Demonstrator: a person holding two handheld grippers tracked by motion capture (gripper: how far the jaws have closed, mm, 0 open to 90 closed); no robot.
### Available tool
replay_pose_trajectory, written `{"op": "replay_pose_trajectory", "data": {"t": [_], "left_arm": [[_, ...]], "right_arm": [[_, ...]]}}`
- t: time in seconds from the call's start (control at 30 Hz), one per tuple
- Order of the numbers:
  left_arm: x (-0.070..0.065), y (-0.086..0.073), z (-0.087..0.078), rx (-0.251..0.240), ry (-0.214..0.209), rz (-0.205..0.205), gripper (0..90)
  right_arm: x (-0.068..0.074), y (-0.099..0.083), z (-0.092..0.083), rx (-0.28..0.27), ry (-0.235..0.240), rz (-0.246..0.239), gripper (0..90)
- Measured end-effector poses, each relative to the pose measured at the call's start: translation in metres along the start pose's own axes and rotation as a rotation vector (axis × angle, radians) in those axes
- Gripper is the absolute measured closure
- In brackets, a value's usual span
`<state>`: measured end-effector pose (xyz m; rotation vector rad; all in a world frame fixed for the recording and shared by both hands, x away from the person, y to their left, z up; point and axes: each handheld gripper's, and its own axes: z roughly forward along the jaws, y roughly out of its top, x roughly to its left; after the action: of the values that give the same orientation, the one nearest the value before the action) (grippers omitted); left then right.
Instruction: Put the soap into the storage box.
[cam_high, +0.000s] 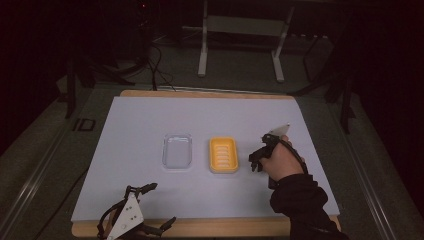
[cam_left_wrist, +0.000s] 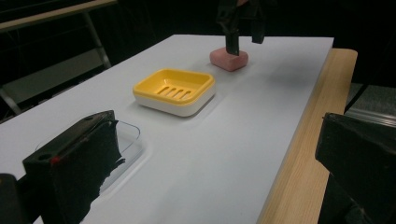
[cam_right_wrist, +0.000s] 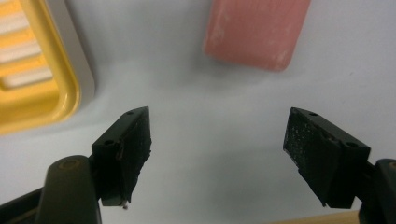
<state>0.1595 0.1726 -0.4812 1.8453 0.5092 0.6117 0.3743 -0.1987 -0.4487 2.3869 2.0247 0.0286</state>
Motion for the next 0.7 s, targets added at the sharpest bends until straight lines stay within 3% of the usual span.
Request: {"op": "replay_pose_trajectory", "data": {"t": [0.1, 0.33, 0.53, 0.7], "left_arm": [[0.000, 0.000, 0.000, 0.001, -0.001, -0.001, 0.5], [0.000, 0.000, 0.000, 0.001, -0.001, 0.000, 0.5], [0.000, 0.000, 0.000, 0.004, -0.002, 0.001, 0.5], [0.000, 0.000, 0.000, 0.004, -0.003, 0.004, 0.5]], "right_arm": [[0.000, 0.005, 0.000, -0.016, -0.016, 0.004, 23.1], [-0.007, 0.022, -0.004, -0.073, 0.016, 0.017, 23.8], [-0.011, 0.032, 0.003, -0.051, 0.010, 0.012, 24.0], [-0.012, 0.037, 0.009, -0.074, 0.010, -0.002, 24.0]]}}
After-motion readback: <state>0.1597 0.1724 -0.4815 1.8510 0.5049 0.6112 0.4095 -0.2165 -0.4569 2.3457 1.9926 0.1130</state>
